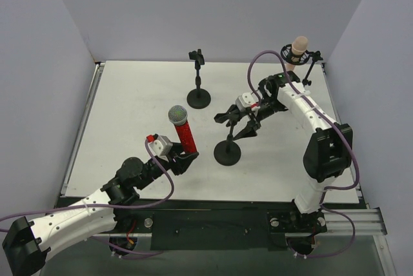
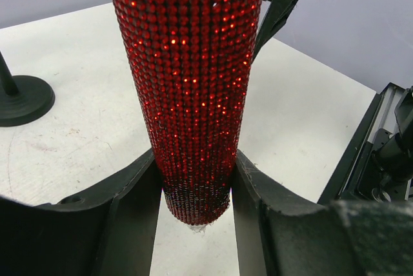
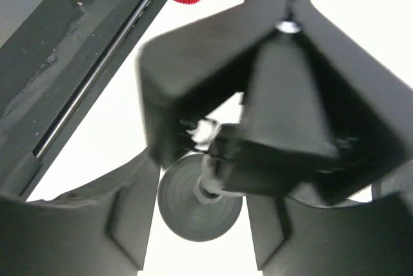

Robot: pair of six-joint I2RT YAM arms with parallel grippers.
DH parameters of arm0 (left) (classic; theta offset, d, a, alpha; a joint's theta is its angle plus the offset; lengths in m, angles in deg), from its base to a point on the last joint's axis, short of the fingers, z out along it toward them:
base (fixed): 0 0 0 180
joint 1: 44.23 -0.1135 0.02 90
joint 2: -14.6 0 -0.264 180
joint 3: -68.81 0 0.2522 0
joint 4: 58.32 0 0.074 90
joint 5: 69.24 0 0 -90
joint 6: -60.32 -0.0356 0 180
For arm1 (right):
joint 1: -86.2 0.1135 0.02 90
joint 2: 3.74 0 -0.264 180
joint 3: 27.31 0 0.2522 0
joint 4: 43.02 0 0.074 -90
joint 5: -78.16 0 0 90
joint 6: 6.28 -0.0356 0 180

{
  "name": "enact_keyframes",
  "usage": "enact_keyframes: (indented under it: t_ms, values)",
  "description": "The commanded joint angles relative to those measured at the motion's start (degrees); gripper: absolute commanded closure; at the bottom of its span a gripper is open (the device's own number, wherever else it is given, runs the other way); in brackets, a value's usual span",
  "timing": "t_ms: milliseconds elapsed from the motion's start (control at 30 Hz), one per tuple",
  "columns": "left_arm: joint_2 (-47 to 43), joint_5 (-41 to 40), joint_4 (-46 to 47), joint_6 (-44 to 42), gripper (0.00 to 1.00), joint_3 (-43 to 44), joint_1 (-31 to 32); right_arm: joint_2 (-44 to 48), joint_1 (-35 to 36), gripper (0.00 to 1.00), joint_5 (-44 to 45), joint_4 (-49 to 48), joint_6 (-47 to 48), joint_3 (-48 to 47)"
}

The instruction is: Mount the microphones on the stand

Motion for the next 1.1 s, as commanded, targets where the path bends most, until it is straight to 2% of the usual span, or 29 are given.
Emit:
enact_keyframes:
  t_ms: [0, 100, 200, 233, 300, 367, 400, 467, 533, 567, 600, 633, 667, 733, 867, 967, 1067]
  values:
    - [-0.5, -0.61, 2.59, -0.79, 1.0, 3.06, 0.2, 1.07, -3.57, 0.46, -5.72, 16.18, 3.9, 2.56]
    - [-0.41, -0.44, 2.94, -0.7, 1.0, 2.97, 0.2, 2.13, -5.5, 0.3, -5.19, 16.18, 3.9, 4.06]
    - [-0.58, -0.44, 2.94, -0.7, 1.0, 3.15, 0.2, 3.62, -7.7, 0.17, -4.06, 16.0, 2.77, 5.29]
    - [-0.67, -0.35, 2.85, -0.7, 1.0, 3.15, 0.2, 4.49, -8.23, 0.16, -2.75, 16.0, 2.23, 4.94]
    - [-0.93, -0.26, 2.85, -0.61, 1.0, 3.06, 0.2, 5.46, -10.25, 0.14, -0.19, 16.09, -1.8, 3.28]
    - [-0.68, -0.35, 2.94, -0.61, 1.0, 2.97, 0.2, 6.52, -11.92, 0.11, 3.5, 16.0, -10.12, 0.74]
    - [-0.41, -0.35, 3.03, -0.78, 1.0, 3.06, 0.12, 7.39, -12.8, 0.03, 5.86, 16.0, -11.73, -0.15]
    - [0.73, 0.09, 3.64, -0.87, 1.0, 3.24, 0.03, 8.8, -14.03, 0.0, 8.5, 15.48, -17.79, -2.35]
    - [2.66, 0.71, 4.51, -0.79, 1.0, 3.41, 0.03, 10.99, -14.47, 0.0, 12.18, 9.88, -30.05, -3.67]
    - [3.19, 1.06, 4.87, -0.79, 1.0, 3.67, 0.03, 12.4, -14.39, 0.0, 14.56, 1.15, -42.21, -2.89]
    - [3.8, 1.23, 5.22, -0.79, 1.0, 3.94, -0.06, 15.98, -14.04, 0.0, 19.54, -3.64, -48.25, -1.75]
    - [4.16, 1.32, 5.31, -0.87, 1.0, 4.29, -0.06, 17.76, -13.51, 0.0, 22.72, -15.34, -60.75, 1.48]
    - [4.68, 1.32, 5.4, -0.96, 1.0, 4.47, -0.06, 21.17, -12.99, 0.0, 27.02, -18.51, -62.62, 2.73]
    - [4.69, 1.32, 5.4, -1.05, 1.0, 4.73, -0.06, 23.56, -13.68, 0.0, 24.89, -19.86, -61.15, 3.62]
    - [3.72, 1.32, 4.96, -1.31, 1.0, 4.56, -0.15, 25.68, -12.73, 0.0, 19.33, -16.34, -54.55, 1.43]
    - [3.46, 1.32, 4.7, -1.4, 1.0, 4.47, -0.24, 25.51, -5.89, 0.0, 22.21, -16.43, -53.85, -0.33]
    - [3.02, 1.32, 4.61, -1.14, 1.0, 4.38, -0.32, 23.93, -2.44, 0.0, 22.76, -17.13, -51.91, -2.26]
